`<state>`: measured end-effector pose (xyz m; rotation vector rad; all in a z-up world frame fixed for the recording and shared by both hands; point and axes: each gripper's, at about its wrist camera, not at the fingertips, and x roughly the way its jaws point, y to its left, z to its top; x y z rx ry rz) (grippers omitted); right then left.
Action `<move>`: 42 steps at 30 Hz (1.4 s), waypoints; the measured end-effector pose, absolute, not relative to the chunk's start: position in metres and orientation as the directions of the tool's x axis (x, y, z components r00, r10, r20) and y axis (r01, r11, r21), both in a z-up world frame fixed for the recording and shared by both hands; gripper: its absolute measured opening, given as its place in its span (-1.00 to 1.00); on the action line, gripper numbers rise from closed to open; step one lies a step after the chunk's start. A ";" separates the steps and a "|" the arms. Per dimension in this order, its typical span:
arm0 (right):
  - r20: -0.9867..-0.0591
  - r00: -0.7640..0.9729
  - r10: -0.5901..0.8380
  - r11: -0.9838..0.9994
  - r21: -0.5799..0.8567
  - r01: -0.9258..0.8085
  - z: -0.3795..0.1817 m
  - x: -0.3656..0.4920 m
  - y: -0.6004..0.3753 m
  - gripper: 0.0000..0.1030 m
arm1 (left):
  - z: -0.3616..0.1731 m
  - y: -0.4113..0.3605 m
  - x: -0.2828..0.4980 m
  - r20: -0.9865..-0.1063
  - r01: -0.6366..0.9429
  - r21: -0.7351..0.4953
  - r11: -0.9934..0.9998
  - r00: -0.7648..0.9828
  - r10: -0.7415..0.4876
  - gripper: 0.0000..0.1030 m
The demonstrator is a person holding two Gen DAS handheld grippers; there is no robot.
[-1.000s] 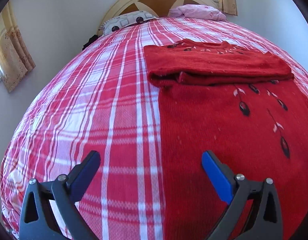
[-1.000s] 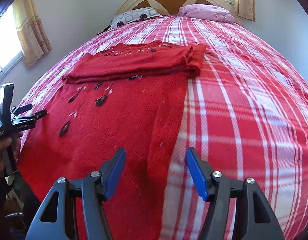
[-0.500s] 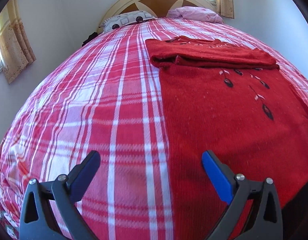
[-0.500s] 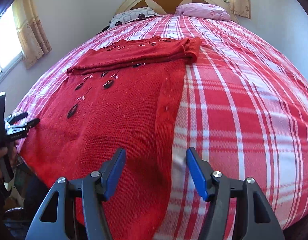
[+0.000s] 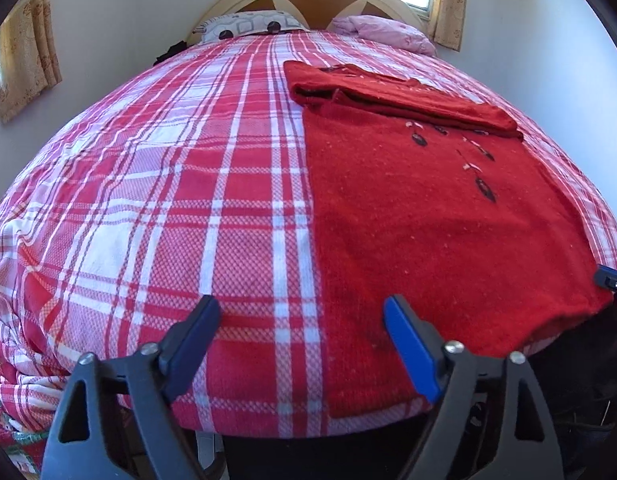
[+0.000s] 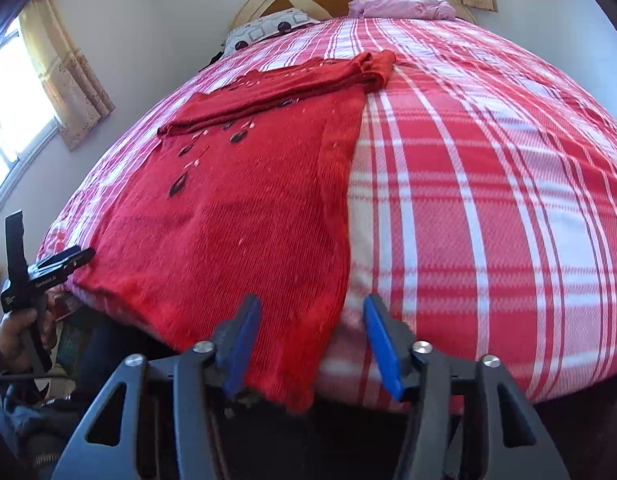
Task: Fold small clothes
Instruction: 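Grasp the sweater hem with both grippers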
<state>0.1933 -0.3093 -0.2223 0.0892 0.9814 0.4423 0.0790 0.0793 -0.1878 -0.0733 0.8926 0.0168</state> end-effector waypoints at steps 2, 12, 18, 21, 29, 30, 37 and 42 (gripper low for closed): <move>-0.785 0.459 0.416 0.900 0.286 -0.328 -0.223 0.188 -0.310 -0.09 | -0.186 0.076 0.075 -0.781 -0.034 -0.066 0.997 0.624 -0.031 0.45; -0.780 0.424 0.460 0.880 0.336 -0.336 -0.227 0.179 -0.314 -0.53 | -0.186 0.068 0.061 -0.790 0.000 -0.083 0.997 0.609 -0.066 0.33; -0.769 0.421 0.481 0.871 0.365 -0.328 -0.230 0.181 -0.315 -0.54 | -0.185 0.066 0.058 -0.789 0.016 -0.110 0.994 0.607 -0.097 0.05; -0.759 0.421 0.496 0.865 0.389 -0.318 -0.230 0.183 -0.318 -0.55 | -0.185 0.066 0.058 -0.788 0.025 -0.127 0.992 0.605 -0.116 -0.11; -0.750 0.420 0.511 0.857 0.407 -0.315 -0.232 0.184 -0.321 -0.60 | -0.185 0.064 0.057 -0.796 0.030 -0.103 0.994 0.597 -0.100 -0.13; -0.749 0.420 0.513 0.856 0.405 -0.322 -0.231 0.183 -0.320 -0.61 | -0.184 0.063 0.057 -0.796 0.039 -0.106 0.994 0.595 -0.109 -0.22; -0.744 0.408 0.530 0.846 0.429 -0.316 -0.234 0.184 -0.321 -0.74 | -0.184 0.064 0.057 -0.802 0.055 -0.117 0.992 0.583 -0.127 -0.57; -0.720 0.414 0.557 0.830 0.458 -0.319 -0.231 0.184 -0.323 -0.82 | -0.182 0.069 0.054 -0.792 0.069 -0.170 0.983 0.584 -0.178 -0.83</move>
